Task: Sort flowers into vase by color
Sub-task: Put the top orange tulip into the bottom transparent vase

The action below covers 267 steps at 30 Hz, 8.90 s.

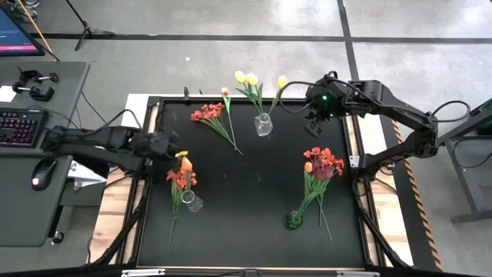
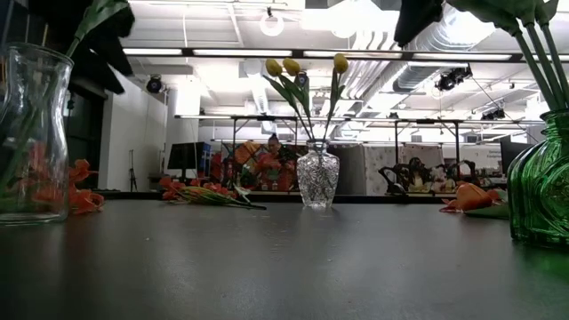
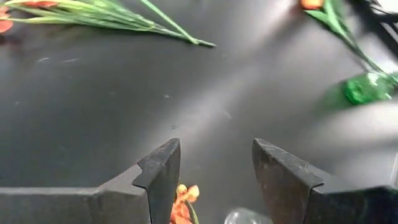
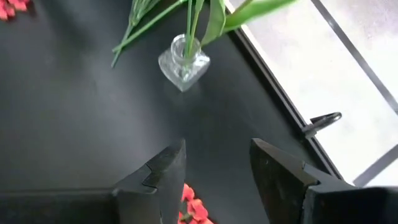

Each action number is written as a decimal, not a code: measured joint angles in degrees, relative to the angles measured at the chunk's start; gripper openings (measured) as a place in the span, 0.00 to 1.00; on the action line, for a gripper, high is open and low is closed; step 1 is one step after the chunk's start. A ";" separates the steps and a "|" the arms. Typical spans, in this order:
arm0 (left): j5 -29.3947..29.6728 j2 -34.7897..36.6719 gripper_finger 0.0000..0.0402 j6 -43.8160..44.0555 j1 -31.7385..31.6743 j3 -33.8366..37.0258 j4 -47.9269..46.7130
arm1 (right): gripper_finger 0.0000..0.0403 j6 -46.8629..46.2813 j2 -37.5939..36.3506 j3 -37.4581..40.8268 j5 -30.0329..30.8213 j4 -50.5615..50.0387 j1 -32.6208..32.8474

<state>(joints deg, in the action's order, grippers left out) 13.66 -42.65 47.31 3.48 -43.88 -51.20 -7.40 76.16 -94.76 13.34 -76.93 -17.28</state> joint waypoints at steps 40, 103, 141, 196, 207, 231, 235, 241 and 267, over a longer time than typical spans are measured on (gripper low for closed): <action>-10.08 -63.59 0.47 6.80 -32.55 -19.68 34.88 | 0.42 -18.14 -26.01 40.72 -10.68 23.05 0.07; 48.88 -3.47 0.00 -17.90 35.02 -9.51 39.24 | 0.42 -18.99 -25.99 40.70 -10.12 26.21 0.07; 76.40 -11.33 0.00 -16.99 64.77 8.77 62.70 | 0.42 -31.54 -25.97 40.68 -10.12 30.27 0.07; 76.21 -16.26 0.00 32.85 58.31 11.37 23.23 | 0.42 -31.19 -25.86 40.68 -7.93 30.84 0.08; 76.67 -11.21 0.00 21.67 58.82 9.27 25.95 | 0.42 -30.04 -25.86 40.68 -7.93 30.91 0.09; 76.25 -21.58 0.00 27.97 53.83 9.27 31.78 | 0.42 -25.75 -25.86 40.68 -7.84 30.91 0.08; 75.45 -21.58 0.00 25.32 53.83 9.27 31.61 | 0.42 -25.55 -25.86 40.68 -7.82 30.91 0.09; 73.03 -21.58 0.00 23.98 53.85 9.27 31.26 | 0.42 -25.58 -25.86 40.68 -7.82 30.91 0.08; 55.74 -21.58 0.04 16.24 53.83 9.29 30.10 | 0.42 -26.21 -25.86 40.68 -7.80 30.94 0.08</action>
<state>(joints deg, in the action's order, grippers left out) 69.41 -64.23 63.55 57.32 -34.59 -21.10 -33.61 50.30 -54.08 5.54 -46.00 -17.20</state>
